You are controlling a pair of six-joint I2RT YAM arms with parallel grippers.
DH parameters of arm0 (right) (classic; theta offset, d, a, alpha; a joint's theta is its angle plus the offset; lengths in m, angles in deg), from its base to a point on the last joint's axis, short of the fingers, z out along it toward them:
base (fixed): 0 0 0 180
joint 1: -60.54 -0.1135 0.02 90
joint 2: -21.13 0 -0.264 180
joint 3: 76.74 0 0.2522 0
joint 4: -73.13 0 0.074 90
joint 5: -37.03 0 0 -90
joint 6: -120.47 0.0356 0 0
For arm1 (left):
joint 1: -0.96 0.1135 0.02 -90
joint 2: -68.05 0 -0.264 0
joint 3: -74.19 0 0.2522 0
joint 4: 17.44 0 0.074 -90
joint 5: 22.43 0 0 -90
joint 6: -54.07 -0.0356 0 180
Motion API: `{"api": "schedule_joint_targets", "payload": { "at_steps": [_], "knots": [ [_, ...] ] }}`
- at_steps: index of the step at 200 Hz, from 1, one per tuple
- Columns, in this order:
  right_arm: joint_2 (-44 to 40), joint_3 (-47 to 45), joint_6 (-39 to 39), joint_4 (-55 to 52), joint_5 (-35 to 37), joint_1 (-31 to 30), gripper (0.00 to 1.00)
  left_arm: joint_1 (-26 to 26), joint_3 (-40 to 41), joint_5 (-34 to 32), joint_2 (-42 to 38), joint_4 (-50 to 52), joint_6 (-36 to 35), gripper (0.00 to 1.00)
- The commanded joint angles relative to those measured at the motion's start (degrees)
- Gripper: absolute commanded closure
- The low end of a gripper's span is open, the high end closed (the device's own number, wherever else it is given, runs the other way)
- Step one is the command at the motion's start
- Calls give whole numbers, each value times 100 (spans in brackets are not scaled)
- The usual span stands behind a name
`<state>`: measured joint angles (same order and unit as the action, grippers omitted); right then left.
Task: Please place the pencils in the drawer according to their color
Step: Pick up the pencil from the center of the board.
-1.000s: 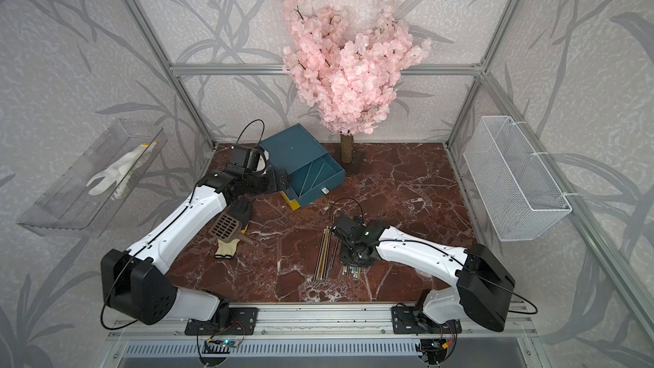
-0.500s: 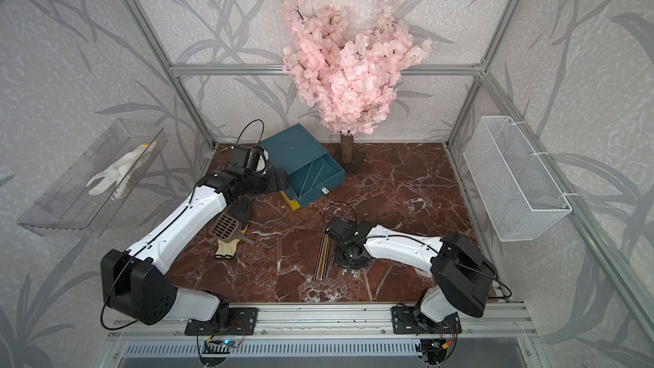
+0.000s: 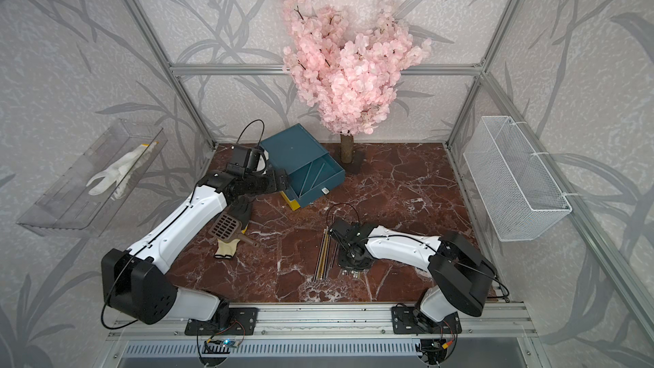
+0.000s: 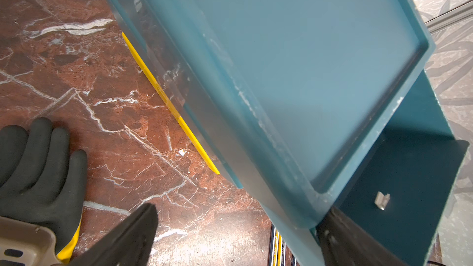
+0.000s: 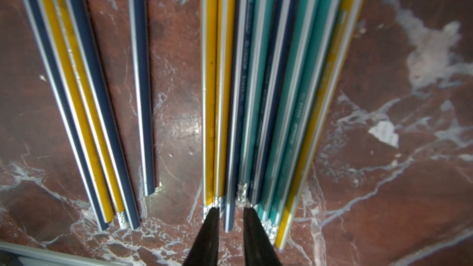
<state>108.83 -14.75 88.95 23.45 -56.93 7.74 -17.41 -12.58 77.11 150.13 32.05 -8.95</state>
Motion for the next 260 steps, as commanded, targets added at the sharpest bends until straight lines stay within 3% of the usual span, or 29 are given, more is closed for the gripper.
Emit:
{"api": "schedule_joint_targets", "payload": {
  "at_steps": [1, 106, 161, 260],
  "knots": [
    [141, -15, -85, 39, -60, 25, 80, -25, -122, -56, 43, 40, -52, 0],
    [287, -147, -123, 55, -139, 384, 84, -26, -81, -94, 63, 40, -127, 0],
    [95, -371, 35, 87, -192, 463, 74, -26, -82, -66, 96, 17, -119, 0],
    [-408, -341, 57, 35, -159, 651, 73, -26, -119, -58, 141, 15, -124, 0]
  ]
}}
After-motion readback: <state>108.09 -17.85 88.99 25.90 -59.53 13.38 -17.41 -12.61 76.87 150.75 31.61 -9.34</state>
